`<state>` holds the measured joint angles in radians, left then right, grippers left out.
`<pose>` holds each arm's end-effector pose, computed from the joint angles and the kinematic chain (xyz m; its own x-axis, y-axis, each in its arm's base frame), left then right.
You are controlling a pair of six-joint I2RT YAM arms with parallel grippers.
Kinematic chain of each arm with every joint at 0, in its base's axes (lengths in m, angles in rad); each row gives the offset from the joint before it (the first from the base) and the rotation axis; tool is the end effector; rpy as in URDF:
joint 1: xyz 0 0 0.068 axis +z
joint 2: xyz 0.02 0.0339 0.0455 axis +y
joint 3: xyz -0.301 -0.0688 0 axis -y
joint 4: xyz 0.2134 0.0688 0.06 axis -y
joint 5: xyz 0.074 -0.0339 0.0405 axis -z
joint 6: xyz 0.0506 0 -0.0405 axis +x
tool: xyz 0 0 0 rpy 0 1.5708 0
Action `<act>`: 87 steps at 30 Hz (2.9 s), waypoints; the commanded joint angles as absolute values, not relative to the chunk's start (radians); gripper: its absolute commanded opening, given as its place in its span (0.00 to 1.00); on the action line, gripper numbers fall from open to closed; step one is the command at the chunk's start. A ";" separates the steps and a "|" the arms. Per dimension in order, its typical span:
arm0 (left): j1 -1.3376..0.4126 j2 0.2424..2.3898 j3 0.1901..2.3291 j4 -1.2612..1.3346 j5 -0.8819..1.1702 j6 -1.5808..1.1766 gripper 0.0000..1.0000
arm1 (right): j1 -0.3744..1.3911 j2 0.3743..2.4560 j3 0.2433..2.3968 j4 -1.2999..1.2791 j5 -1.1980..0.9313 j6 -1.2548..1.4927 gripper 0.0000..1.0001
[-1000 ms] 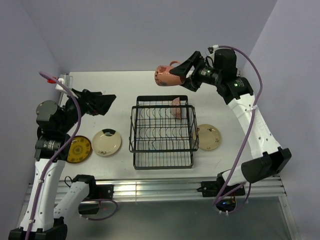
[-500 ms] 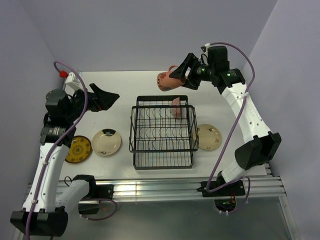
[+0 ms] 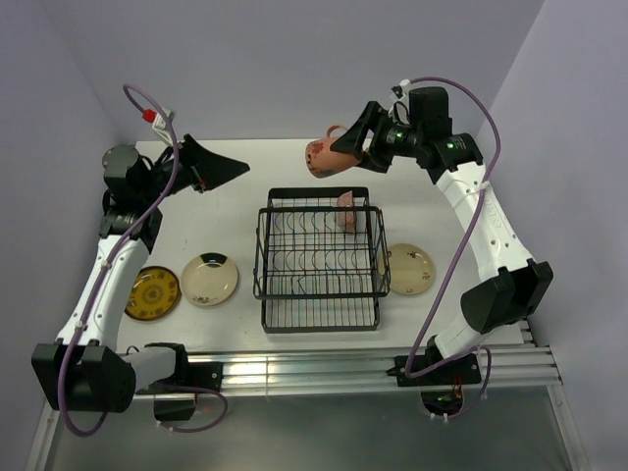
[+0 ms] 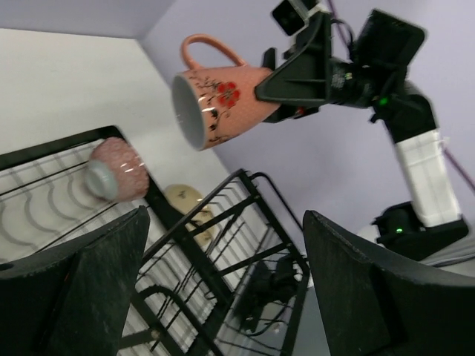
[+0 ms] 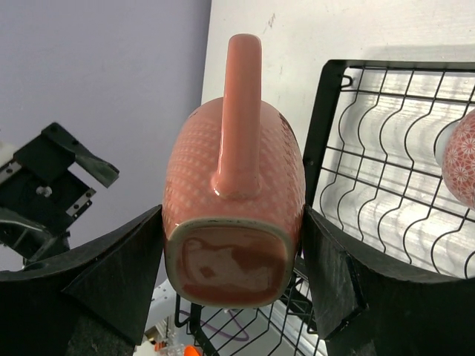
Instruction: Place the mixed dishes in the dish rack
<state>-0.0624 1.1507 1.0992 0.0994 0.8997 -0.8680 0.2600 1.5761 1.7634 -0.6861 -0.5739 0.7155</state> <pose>0.2159 -0.0532 0.4423 -0.5944 -0.4383 -0.6742 0.5661 0.3673 -0.7379 0.3045 0.1094 0.4575 -0.7928 0.3592 -0.4924 -0.2074 0.6007 0.7721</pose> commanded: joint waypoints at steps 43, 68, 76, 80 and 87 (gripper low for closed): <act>-0.057 1.166 1.155 0.126 1.028 -0.943 0.83 | 0.456 1.536 1.919 -0.706 -0.256 0.424 0.00; -0.055 1.229 1.085 0.114 0.962 -0.854 0.81 | 0.291 1.664 1.790 -0.558 -0.489 0.091 0.00; -0.049 1.253 1.059 0.166 0.969 -0.865 0.81 | 0.293 1.693 1.704 -0.437 -0.523 0.083 0.00; -0.048 1.267 1.042 0.193 0.974 -0.871 0.81 | 0.302 1.709 1.698 -0.396 -0.543 0.115 0.00; -0.044 1.281 1.014 0.222 0.974 -0.873 0.80 | 0.357 1.787 1.753 -0.434 -0.497 0.072 0.00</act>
<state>-0.0494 1.2751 1.0225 0.1539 0.9672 -0.8806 0.3302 1.7790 1.7008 -0.5224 -0.4908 0.0917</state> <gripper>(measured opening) 0.807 0.750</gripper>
